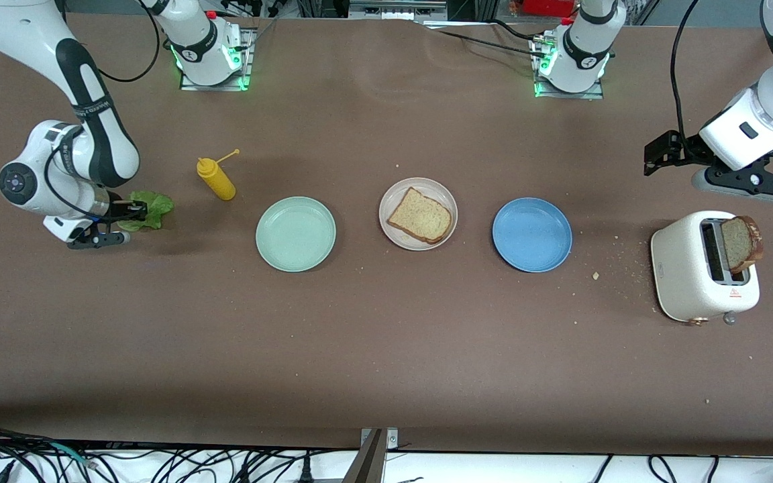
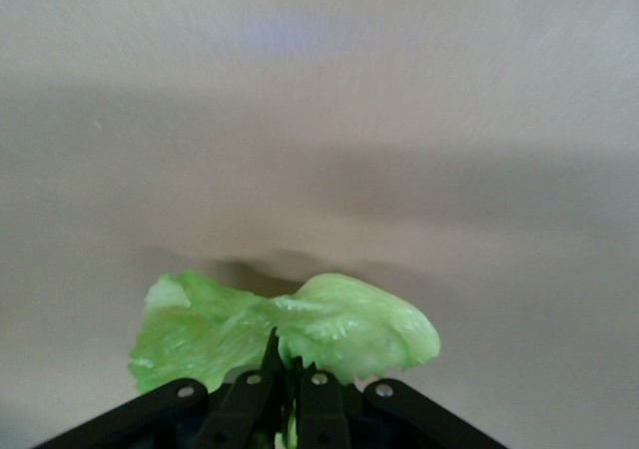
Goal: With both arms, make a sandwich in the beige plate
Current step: 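Grasp the green lettuce leaf with the right gripper, then lift the lettuce leaf and carry it over the beige plate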
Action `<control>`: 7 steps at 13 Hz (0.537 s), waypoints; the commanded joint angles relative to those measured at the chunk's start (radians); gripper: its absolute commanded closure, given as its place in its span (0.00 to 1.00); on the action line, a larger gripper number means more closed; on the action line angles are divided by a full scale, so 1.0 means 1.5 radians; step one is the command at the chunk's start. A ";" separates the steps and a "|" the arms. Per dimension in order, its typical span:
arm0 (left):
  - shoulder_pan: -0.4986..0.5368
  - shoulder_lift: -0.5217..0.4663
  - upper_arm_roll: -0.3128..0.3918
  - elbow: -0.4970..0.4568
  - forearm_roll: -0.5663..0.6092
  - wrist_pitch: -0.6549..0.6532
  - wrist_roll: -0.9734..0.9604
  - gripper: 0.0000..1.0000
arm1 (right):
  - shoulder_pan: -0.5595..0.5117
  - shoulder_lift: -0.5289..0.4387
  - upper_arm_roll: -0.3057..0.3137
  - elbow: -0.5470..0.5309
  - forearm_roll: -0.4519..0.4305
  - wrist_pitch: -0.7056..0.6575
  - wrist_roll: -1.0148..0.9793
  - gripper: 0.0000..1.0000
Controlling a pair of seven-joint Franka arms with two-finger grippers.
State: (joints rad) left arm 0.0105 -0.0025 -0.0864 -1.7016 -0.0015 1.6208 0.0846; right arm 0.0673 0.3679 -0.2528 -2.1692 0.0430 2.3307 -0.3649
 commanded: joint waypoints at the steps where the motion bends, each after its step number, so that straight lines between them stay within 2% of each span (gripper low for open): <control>1: -0.002 0.006 -0.001 0.019 0.008 -0.016 -0.002 0.00 | -0.009 -0.015 0.003 0.116 -0.026 -0.154 -0.012 1.00; 6: -0.001 0.007 -0.001 0.019 0.009 -0.015 -0.003 0.00 | -0.009 -0.016 0.008 0.302 -0.004 -0.388 0.055 1.00; 7: -0.001 0.007 -0.001 0.020 0.009 -0.016 -0.003 0.00 | -0.008 -0.020 0.020 0.334 0.025 -0.427 0.081 1.00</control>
State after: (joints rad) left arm 0.0109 -0.0025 -0.0860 -1.7015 -0.0015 1.6205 0.0846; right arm 0.0667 0.3349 -0.2514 -1.7588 0.0380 1.7966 -0.3056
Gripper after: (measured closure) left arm 0.000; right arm 0.943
